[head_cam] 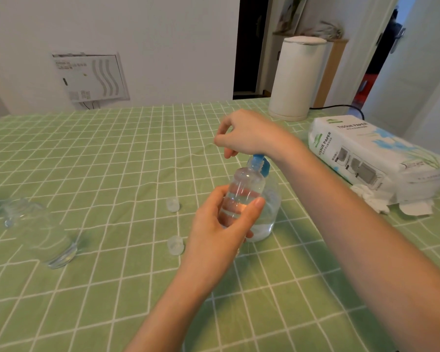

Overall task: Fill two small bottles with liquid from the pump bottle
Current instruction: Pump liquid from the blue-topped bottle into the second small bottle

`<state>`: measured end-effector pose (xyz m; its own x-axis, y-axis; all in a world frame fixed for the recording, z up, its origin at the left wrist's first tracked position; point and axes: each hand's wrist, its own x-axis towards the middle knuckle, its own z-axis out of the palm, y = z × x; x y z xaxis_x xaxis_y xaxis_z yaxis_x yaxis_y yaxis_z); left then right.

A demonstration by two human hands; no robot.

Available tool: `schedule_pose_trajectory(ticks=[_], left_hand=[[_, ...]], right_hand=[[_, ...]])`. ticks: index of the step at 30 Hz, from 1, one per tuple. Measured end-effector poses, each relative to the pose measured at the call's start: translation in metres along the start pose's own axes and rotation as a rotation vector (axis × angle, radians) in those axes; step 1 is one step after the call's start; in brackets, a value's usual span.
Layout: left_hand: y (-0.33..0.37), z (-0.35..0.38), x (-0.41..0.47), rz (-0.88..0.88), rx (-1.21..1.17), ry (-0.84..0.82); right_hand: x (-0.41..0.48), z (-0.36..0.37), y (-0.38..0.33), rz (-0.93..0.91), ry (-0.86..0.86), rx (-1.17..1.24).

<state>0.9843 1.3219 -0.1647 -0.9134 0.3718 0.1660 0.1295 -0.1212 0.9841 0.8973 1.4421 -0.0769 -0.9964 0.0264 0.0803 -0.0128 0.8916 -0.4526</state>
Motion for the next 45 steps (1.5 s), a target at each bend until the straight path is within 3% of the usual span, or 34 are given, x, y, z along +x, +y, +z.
schedule_pose_trajectory(ticks=[45], left_hand=[[-0.004, 0.001, 0.002, 0.023, -0.011, -0.006]], right_hand=[[0.000, -0.001, -0.001, 0.005, -0.019, -0.014]])
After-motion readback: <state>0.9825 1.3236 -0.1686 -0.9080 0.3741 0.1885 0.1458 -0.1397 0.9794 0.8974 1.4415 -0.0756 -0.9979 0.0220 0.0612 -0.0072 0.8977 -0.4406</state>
